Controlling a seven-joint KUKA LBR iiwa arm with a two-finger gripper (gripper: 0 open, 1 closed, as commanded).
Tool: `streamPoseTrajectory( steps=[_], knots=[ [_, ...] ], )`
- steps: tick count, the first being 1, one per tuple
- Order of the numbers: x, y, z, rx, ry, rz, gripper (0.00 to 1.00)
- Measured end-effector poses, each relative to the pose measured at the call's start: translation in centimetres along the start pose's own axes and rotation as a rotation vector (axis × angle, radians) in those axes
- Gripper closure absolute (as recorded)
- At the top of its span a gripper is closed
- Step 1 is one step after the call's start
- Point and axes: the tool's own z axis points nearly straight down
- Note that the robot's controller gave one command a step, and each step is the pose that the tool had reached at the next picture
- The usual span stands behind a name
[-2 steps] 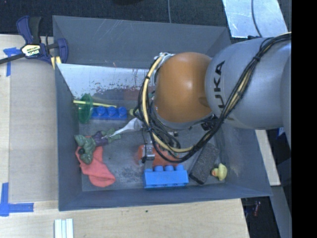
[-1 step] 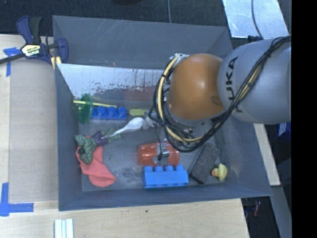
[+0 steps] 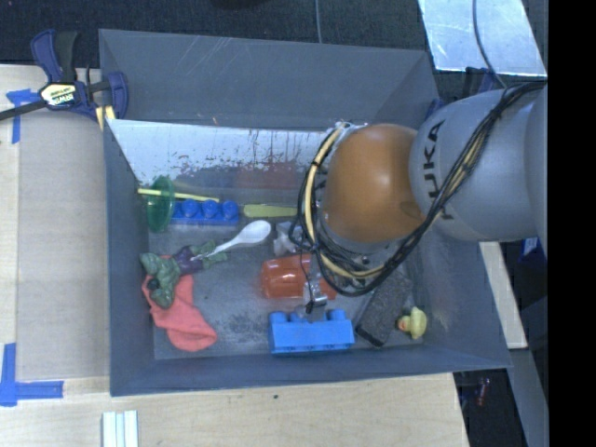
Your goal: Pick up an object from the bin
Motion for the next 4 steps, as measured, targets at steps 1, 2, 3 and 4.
streamPoseTrajectory(
  steps=[1, 2, 3, 4],
  knots=[
    [-0.7, 0.7, 1.0, -0.004, 0.016, -0.137, 0.00],
    [-1.5, -2.1, 0.4, -0.001, 0.000, -0.068, 0.00],
    [-2.6, -4.1, 3.4, -0.003, -0.011, -0.437, 1.00],
    [-2.6, -4.1, 3.4, -0.003, -0.011, -0.436, 1.00]
  ],
)
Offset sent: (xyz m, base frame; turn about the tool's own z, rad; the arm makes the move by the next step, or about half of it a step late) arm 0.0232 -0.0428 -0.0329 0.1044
